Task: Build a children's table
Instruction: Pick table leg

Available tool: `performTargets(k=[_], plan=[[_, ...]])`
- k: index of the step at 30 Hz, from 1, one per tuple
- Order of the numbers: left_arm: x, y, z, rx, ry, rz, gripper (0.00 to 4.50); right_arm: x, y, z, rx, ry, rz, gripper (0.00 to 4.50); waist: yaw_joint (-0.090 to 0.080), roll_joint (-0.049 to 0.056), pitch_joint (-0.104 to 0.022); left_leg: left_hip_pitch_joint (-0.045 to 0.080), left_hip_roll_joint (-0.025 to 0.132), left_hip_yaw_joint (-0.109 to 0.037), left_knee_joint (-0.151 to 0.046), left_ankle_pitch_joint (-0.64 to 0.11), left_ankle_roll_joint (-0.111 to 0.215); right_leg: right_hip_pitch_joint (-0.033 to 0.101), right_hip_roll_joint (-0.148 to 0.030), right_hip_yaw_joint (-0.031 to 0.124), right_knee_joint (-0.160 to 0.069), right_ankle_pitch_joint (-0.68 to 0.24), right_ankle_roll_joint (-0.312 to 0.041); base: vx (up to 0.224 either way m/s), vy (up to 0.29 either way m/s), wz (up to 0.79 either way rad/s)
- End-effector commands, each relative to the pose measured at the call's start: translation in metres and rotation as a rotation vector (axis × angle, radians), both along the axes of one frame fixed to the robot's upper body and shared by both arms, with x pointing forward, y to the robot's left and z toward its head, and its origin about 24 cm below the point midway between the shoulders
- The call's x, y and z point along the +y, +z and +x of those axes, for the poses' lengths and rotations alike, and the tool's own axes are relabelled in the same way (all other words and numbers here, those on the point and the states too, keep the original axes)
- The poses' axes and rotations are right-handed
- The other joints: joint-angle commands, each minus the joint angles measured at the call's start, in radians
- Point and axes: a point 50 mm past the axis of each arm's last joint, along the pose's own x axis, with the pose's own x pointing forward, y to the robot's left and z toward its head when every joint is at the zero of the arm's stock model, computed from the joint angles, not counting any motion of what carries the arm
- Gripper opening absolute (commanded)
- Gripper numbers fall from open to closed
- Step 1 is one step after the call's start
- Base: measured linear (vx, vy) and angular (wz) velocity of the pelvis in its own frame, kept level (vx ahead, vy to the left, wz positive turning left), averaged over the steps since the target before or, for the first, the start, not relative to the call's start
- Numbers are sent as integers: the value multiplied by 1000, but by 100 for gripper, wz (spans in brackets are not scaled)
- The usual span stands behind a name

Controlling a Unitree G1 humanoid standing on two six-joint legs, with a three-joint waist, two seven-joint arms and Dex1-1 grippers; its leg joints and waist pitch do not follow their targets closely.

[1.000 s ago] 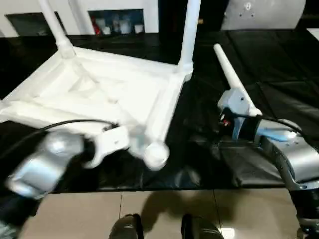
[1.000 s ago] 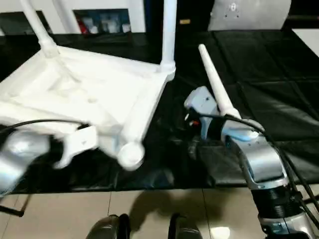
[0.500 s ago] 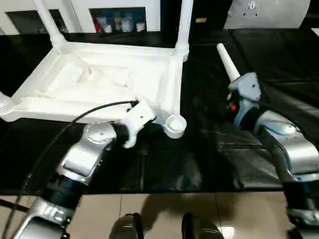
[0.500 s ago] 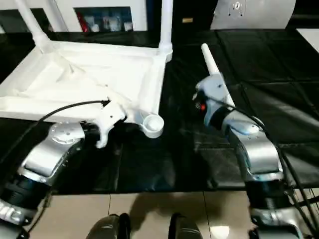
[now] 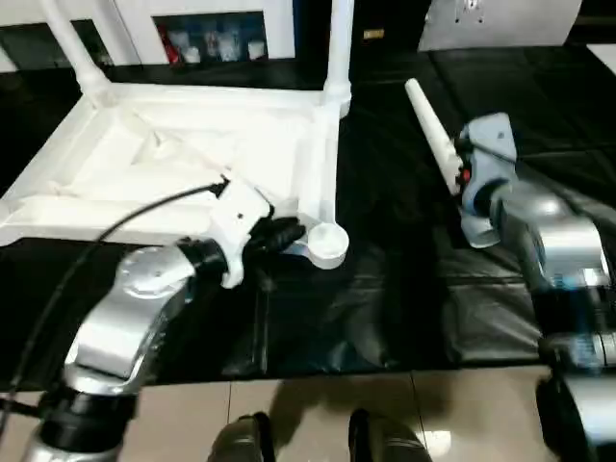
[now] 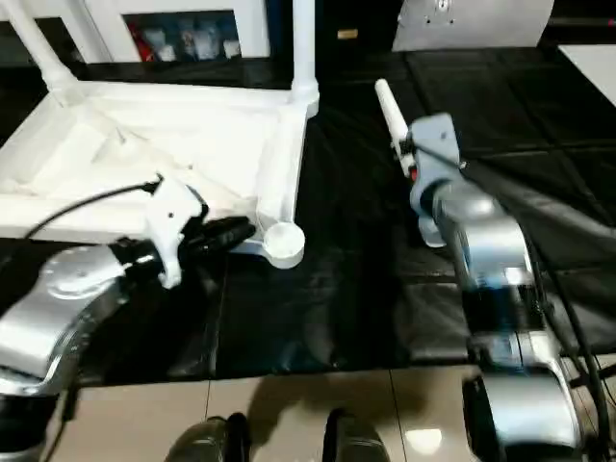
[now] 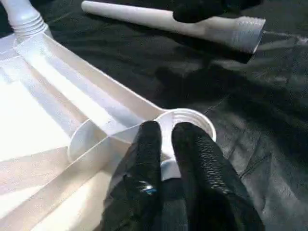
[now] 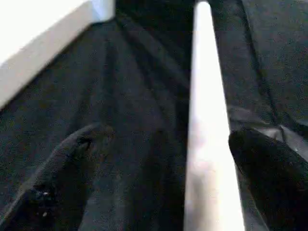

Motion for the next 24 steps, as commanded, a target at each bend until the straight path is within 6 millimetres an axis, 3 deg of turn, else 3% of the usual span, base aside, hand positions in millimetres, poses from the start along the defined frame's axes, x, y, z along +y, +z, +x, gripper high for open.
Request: performTargets(k=[1, 2, 4, 8, 13, 17, 24], plan=[[-3, 4, -5, 2, -28, 7, 92, -4, -8, 4, 52, -30, 24, 450, -3, -5, -79, 20, 44, -20, -54, -187, 52, 58, -77, 53, -80, -338, -200, 0, 0, 0], [-4, 6, -4, -7, -29, 14, 116, -5, -7, 6, 53, -39, 26, 450, -2, -4, -78, 19, 45, -20, -55, -190, 51, 58, -78, 53, -80, -336, -201, 0, 0, 0], [-5, 7, -4, -19, -34, 33, 121, -8, -7, 12, 45, -66, 7, 450, 1, -3, -84, 21, 47, -18, -53, -179, 53, 58, -78, 55, -76, -304, -209, 0, 0, 0], [-8, 6, -8, -9, -68, 58, 158, -15, -9, 17, 53, -117, -20, 450, 2, -9, -91, 14, 46, -17, -51, -150, 60, 65, -78, 54, -66, -252, -233, 0, 0, 0], [-9, 5, -12, 3, -78, 72, 160, -14, -22, 17, 193, -103, -6, 450, -1, -10, -94, 7, 45, -15, -46, -129, 84, 68, -76, 53, -59, -202, -265, 0, 0, 0], [-9, 6, -12, 0, -77, 77, 160, -15, -27, 16, 246, -118, 34, 450, 1, -12, -94, 8, 47, -14, -44, -143, 79, 65, -77, 53, -61, -240, -257, 0, 0, 0], [-8, 5, -13, 9, -79, 89, 160, -14, -20, 17, 268, -95, 140, 377, 2, -9, -88, 9, 48, -17, -44, -200, 56, 58, -77, 52, -66, -319, -228, 0, 0, 0]])
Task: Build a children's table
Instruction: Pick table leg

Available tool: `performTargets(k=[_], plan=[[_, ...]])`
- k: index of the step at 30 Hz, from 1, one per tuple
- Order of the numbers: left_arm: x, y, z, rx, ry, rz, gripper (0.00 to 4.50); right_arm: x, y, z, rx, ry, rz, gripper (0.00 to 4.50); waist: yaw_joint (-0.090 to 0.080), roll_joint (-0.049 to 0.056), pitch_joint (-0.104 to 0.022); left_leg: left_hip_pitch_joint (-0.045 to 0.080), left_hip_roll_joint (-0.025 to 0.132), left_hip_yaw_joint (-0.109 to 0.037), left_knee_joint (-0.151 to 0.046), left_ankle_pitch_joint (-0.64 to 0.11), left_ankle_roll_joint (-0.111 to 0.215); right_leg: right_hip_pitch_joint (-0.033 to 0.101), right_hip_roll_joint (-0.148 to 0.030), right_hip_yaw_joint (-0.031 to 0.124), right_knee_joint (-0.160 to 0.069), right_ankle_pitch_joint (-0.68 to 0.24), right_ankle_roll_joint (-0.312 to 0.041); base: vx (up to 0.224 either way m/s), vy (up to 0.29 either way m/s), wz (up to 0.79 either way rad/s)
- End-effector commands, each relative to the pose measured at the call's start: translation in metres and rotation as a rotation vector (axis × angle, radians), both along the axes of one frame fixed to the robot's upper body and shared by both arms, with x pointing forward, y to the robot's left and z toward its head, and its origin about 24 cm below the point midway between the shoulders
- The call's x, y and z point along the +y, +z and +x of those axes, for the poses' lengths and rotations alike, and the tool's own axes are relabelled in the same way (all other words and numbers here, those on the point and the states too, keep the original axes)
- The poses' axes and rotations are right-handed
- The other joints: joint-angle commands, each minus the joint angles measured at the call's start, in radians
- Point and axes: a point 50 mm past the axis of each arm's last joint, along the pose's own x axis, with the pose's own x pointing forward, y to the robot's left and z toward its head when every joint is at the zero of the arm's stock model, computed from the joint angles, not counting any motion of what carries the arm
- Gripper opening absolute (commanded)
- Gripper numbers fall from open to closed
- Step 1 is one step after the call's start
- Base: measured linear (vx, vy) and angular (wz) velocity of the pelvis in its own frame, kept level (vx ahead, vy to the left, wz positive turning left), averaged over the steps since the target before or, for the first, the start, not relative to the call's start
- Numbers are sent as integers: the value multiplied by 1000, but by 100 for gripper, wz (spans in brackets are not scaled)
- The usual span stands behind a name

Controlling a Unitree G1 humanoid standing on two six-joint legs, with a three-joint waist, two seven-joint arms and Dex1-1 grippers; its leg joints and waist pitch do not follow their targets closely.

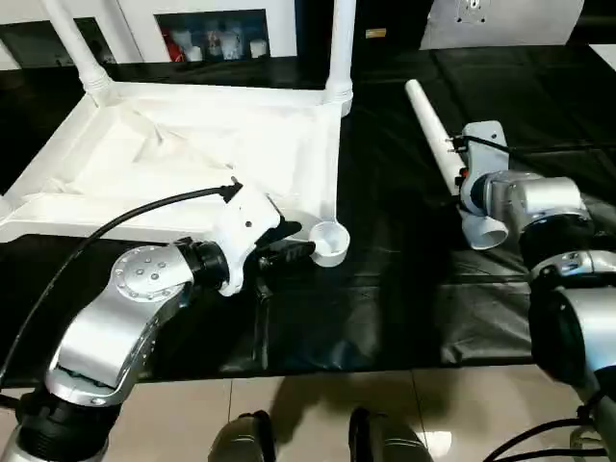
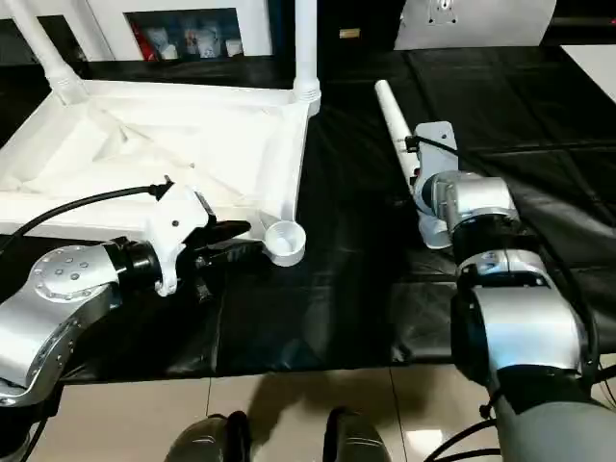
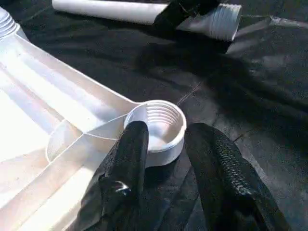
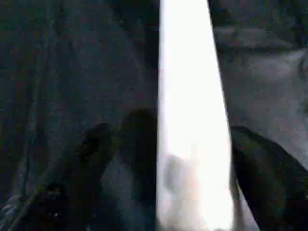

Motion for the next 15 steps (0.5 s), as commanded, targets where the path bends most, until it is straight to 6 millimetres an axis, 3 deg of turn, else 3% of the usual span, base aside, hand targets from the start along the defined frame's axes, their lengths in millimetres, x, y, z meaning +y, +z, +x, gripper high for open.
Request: performTargets(k=[1, 8, 15], plan=[[-1, 0, -3, 0, -11, 22, 160, -2, -1, -1, 27, 1, 35, 369, 0, -9, -89, 18, 46, -16, -54, -204, 54, 67, -76, 51, -78, -324, -222, 0, 0, 0], [0, 0, -1, 1, -8, 21, 160, -4, -3, -4, 80, 17, 34, 316, 1, -9, -94, 15, 46, -15, -51, -171, 66, 69, -75, 52, -73, -275, -240, 0, 0, 0], [-1, 0, 0, 6, -12, 20, 160, -6, -1, -5, 109, 40, 18, 252, 2, -5, -88, 13, 47, -16, -52, -182, 71, 67, -75, 50, -74, -279, -244, 0, 0, 0]])
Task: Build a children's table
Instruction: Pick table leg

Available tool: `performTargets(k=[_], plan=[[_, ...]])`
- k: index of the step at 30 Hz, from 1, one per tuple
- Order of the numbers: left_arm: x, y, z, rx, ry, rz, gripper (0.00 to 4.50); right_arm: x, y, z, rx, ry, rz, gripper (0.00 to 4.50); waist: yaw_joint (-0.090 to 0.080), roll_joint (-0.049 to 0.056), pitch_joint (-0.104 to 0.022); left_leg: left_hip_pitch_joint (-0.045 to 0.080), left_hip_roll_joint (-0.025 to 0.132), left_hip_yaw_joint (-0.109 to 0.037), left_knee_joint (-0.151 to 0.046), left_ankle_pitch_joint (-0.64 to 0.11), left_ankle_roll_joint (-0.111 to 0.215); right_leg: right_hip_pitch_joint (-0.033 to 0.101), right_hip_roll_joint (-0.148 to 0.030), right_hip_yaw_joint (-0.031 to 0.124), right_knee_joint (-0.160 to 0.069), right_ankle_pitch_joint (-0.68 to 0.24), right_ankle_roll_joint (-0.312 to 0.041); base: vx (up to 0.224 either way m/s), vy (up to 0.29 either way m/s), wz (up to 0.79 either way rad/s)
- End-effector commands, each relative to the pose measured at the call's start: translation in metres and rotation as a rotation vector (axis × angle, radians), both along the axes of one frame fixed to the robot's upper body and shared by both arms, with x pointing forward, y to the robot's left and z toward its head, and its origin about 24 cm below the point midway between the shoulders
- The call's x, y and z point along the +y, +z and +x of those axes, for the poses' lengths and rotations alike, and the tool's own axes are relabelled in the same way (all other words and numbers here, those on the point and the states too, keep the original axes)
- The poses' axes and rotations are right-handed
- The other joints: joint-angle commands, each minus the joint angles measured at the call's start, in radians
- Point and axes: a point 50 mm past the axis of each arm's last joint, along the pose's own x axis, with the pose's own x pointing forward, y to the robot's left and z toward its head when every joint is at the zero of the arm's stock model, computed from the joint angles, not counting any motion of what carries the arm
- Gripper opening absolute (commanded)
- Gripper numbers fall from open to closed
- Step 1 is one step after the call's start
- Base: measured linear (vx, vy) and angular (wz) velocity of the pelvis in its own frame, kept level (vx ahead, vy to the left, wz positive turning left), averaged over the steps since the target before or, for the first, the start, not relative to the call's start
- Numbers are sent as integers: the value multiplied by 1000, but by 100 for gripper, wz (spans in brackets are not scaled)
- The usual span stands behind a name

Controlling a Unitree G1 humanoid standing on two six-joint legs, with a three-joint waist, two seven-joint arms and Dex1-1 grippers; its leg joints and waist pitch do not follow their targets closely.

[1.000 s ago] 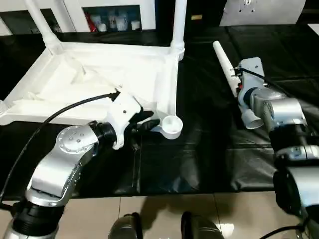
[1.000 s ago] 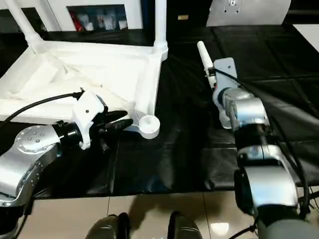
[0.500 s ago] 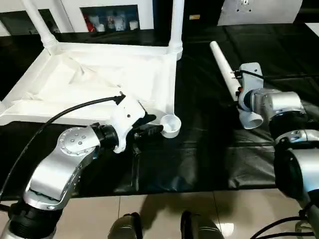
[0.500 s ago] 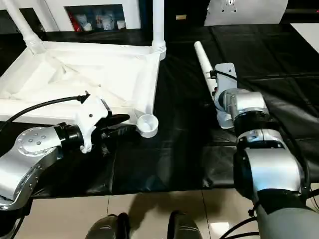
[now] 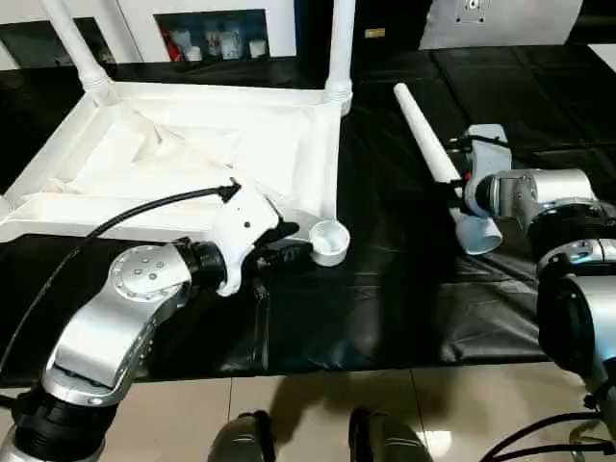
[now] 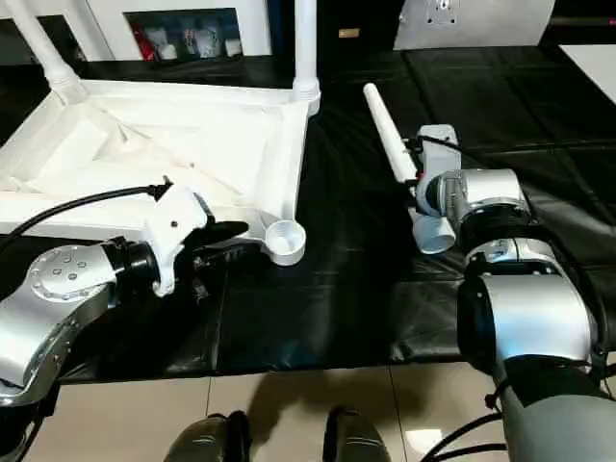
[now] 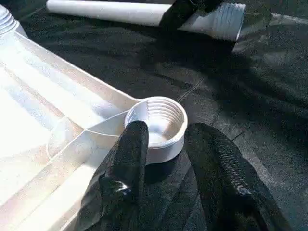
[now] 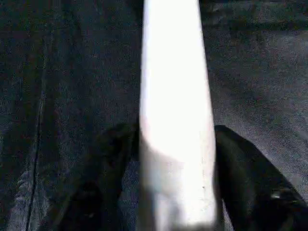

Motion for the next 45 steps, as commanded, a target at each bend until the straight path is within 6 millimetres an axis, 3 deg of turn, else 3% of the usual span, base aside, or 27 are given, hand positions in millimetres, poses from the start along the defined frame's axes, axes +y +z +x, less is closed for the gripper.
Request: performTargets(k=[1, 9, 19, 24, 30, 32, 33, 34, 35, 36, 40, 43, 45], plan=[[-2, 0, 0, 6, -12, 14, 160, -2, -2, -2, 41, 8, -3, 243, 1, -6, -88, 18, 47, -16, -54, -182, 69, 69, -75, 51, -74, -283, -243, 0, 0, 0], [-3, 1, 1, 7, -16, 11, 160, -2, -1, -4, 67, 45, -3, 189, 1, -6, -85, 19, 48, -17, -55, -199, 63, 69, -77, 51, -75, -299, -243, 0, 0, 0], [-3, 1, 1, 7, -11, 4, 160, -2, -1, -1, -17, 19, 34, 184, 4, -4, -92, 18, 49, -17, -52, -184, 62, 71, -79, 52, -73, -277, -248, 0, 0, 0], [-2, 3, 3, 6, -7, -2, 160, 2, 12, 3, -148, -72, 322, 184, 7, 2, -96, 19, 46, -17, -52, -175, 71, 74, -75, 49, -71, -246, -252, 0, 0, 0], [-3, 4, 4, 4, -7, -7, 160, 2, 20, 4, -194, -79, 398, 184, 10, 1, -98, 17, 46, -16, -52, -162, 75, 75, -75, 48, -69, -228, -258, 0, 0, 0], [-4, 4, 5, -2, 0, -19, 160, 3, 30, 5, -283, -71, 436, 184, 11, 1, -97, 16, 46, -15, -52, -159, 80, 74, -75, 49, -72, -225, -252, 0, 0, 0], [-5, 6, 6, -7, 7, -36, 160, 4, 41, 6, -407, -60, 446, 184, 13, 1, -101, 15, 46, -16, -51, -145, 83, 76, -76, 49, -68, -211, -247, 0, 0, 0], [-6, 7, 7, -3, 15, -53, 160, 7, 48, 5, -483, -39, 499, 184, 10, -6, -104, 15, 47, -16, -51, -135, 87, 76, -77, 48, -67, -204, -246, 0, 0, 0], [-7, 8, 8, -3, 17, -69, 160, 9, 53, 4, -540, -25, 538, 184, 11, -4, -103, 15, 46, -15, -52, -133, 93, 76, -76, 49, -69, -199, -243, 0, 0, 0], [-9, 13, 11, -12, 14, -122, 160, 11, 60, -1, -660, 16, 613, 184, 12, -13, -105, 16, 45, -12, -51, -129, 107, 75, -77, 50, -71, -201, -239, 0, 0, 0], [-10, 23, 18, -31, 37, -203, 160, 15, 60, -8, -724, 110, 655, 184, 14, -12, -103, 16, 44, -14, -52, -125, 117, 75, -74, 47, -74, -227, -236, 0, 0, 0], [-8, 34, 28, -53, 96, -297, 160, 29, 59, -22, -736, 227, 786, 184, 15, -14, -100, 14, 39, -13, -53, -119, 120, 77, -71, 46, -81, -268, -207, 0, 0, 0], [-7, 40, 33, -69, 127, -342, 160, 38, 56, -30, -719, 283, 824, 184, 16, -14, -106, 15, 43, -17, -53, -113, 122, 77, -73, 46, -78, -266, -201, 0, 0, 0]])
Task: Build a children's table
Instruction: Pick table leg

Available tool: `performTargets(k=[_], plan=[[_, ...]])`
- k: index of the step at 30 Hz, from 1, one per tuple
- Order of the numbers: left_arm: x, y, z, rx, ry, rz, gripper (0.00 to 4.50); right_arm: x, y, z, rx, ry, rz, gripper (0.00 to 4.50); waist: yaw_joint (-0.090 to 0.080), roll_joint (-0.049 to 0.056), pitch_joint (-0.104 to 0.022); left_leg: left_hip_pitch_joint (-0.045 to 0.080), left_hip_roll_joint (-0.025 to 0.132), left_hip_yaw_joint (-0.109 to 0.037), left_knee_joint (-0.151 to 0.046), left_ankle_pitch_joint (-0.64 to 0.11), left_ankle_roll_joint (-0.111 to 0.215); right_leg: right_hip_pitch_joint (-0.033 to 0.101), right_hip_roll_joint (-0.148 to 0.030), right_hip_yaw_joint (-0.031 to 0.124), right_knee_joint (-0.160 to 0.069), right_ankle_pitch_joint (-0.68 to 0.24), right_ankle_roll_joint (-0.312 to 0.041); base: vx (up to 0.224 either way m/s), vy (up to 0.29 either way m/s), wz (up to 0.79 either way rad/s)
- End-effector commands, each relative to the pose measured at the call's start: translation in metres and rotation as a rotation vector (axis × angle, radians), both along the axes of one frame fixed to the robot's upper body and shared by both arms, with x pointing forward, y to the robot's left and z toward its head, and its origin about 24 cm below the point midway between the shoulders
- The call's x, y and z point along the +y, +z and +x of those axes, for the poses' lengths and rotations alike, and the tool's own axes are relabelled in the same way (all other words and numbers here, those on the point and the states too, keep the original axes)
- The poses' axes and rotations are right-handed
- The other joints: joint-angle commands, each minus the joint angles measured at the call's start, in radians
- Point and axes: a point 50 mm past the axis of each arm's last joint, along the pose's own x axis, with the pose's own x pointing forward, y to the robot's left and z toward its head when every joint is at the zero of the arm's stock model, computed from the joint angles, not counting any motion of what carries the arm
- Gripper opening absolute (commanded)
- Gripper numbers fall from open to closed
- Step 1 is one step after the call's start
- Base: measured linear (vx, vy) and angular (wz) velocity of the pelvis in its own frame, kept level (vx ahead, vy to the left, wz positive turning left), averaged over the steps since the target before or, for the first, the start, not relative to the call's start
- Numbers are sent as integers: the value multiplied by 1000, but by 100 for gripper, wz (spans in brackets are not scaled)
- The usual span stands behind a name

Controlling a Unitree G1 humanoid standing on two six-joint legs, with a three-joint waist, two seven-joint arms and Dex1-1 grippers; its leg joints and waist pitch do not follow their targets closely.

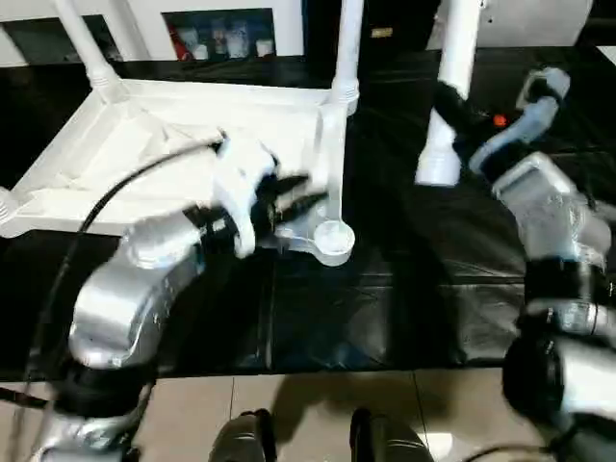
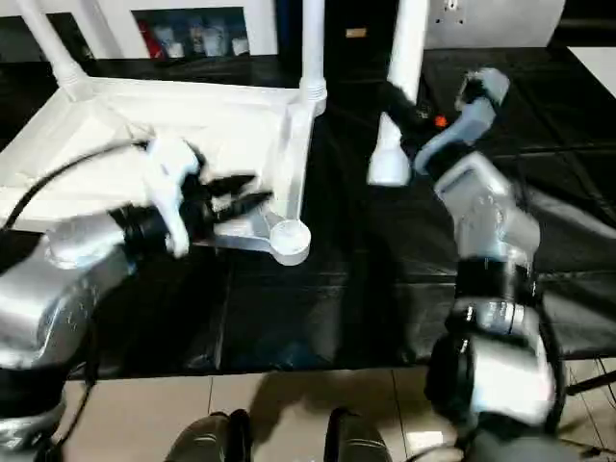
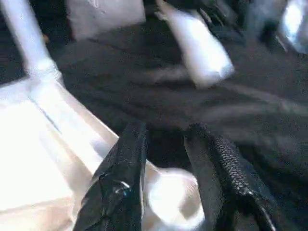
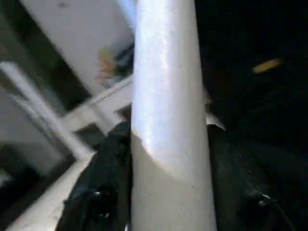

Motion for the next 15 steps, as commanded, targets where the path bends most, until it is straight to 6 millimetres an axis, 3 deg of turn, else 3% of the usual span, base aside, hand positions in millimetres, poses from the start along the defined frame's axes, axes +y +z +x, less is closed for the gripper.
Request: performTargets(k=[1, 3, 5, 8, 13, 15], plan=[[4, 6, 7, 0, 58, -58, 160, 14, 4, -11, -41, 97, 17, 184, 1, -23, -104, 14, 40, -15, -55, -106, 120, 77, -71, 47, -80, -268, -191, 0, 0, 0], [4, 7, 9, 5, 71, -70, 160, 17, 3, -14, -44, 109, 19, 184, 3, -20, -107, 14, 42, -18, -55, -102, 117, 78, -76, 47, -79, -275, -189, 0, 0, 0], [4, 9, 15, 25, 109, -116, 160, 29, 0, -23, -61, 153, 42, 184, 3, -19, -103, 19, 39, -13, -54, -114, 111, 70, -75, 49, -89, -318, -169, 0, 0, 0], [1, 14, 17, 31, 108, -172, 160, 36, 2, -30, -96, 191, 85, 184, 1, -20, -106, 15, 41, -18, -56, -103, 104, 73, -75, 46, -84, -316, -163, 0, 0, 0], [-9, 29, 17, 26, 39, -343, 194, 40, 3, -42, -123, 309, 140, 184, 6, -21, -102, 14, 40, -17, -57, -101, 114, 70, -74, 46, -89, -325, -157, 0, 0, 0], [-16, 37, 15, 45, -8, -440, 206, 40, -1, -46, -118, 328, 124, 184, 9, -27, -102, 14, 39, -14, -56, -101, 107, 72, -76, 47, -92, -334, -155, 0, 0, 0]])
